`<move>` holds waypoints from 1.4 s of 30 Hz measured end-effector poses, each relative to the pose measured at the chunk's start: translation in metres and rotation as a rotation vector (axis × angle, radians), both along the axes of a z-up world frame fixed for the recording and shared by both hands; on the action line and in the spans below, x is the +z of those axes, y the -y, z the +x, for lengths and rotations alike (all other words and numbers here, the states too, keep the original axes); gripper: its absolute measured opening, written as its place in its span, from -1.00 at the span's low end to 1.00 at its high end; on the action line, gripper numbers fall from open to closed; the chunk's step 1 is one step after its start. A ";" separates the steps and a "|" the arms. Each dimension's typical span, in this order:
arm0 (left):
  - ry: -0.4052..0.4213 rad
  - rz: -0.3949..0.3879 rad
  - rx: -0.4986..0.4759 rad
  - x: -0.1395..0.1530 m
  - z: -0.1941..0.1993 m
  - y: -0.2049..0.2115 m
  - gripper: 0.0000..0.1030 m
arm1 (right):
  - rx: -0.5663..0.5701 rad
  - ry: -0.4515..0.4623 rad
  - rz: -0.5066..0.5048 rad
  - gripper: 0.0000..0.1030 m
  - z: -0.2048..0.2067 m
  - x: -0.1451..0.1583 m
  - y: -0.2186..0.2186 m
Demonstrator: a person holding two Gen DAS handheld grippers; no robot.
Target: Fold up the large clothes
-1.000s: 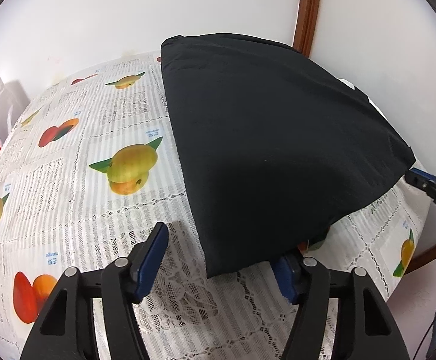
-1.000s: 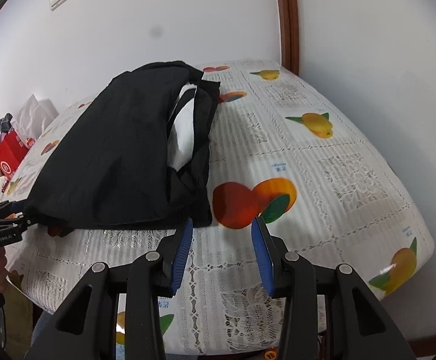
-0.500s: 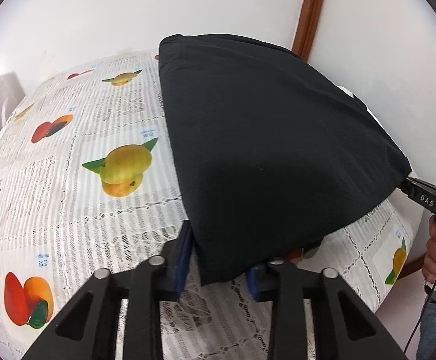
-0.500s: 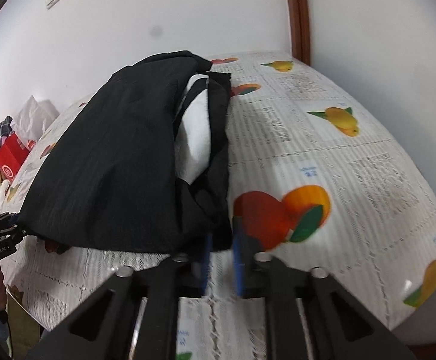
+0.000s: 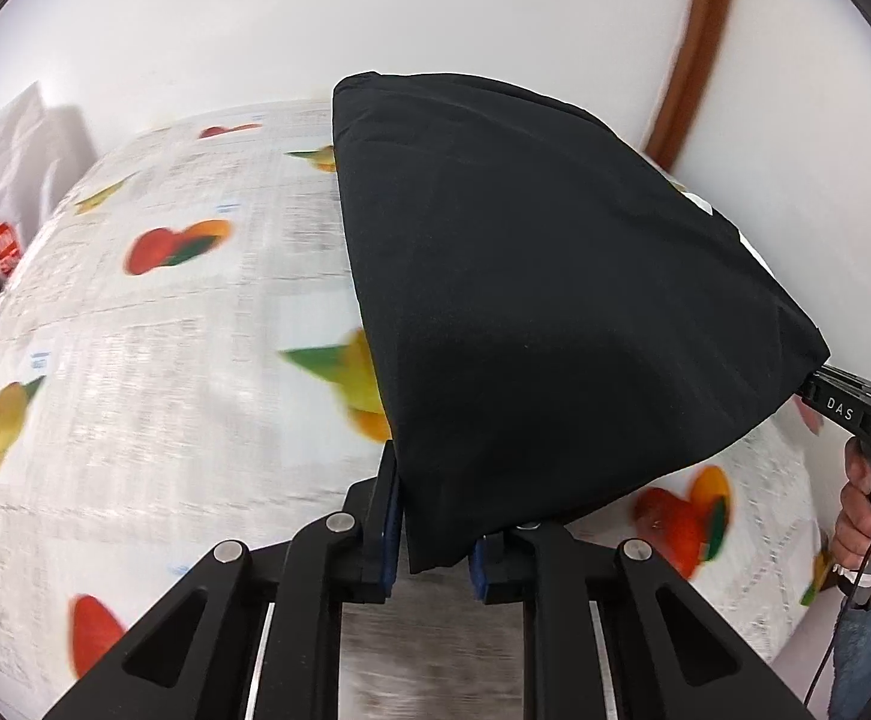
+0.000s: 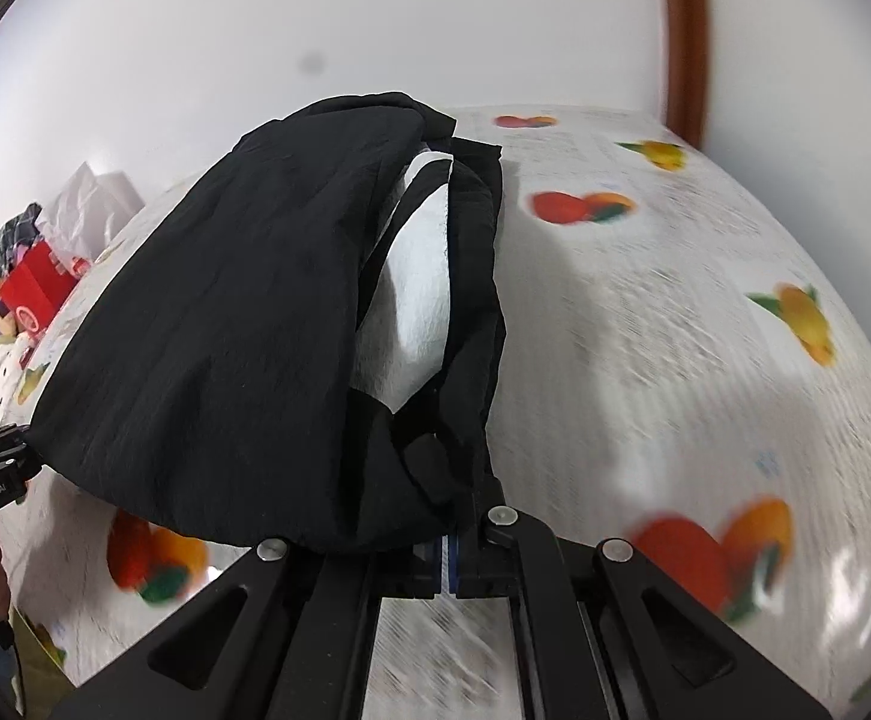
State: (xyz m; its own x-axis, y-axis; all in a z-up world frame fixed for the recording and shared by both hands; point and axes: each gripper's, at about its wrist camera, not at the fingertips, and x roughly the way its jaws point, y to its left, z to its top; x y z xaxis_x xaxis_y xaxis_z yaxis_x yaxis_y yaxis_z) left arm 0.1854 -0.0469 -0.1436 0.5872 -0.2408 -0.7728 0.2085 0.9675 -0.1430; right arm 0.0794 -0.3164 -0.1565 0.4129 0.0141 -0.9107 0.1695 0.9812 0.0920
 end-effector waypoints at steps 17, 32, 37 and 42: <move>-0.036 -0.036 0.051 -0.002 0.013 -0.042 -0.27 | 0.069 0.006 -0.017 -0.27 0.013 0.024 -0.023; -0.005 0.040 0.039 -0.008 0.017 -0.031 0.23 | 0.155 0.084 0.025 -0.39 0.059 0.036 -0.068; 0.002 0.099 0.060 -0.011 0.019 -0.023 0.26 | 0.093 0.026 0.055 -0.68 0.089 0.012 -0.068; 0.011 0.106 0.070 -0.010 0.017 -0.022 0.29 | 0.108 0.114 0.120 -0.96 0.091 0.024 -0.063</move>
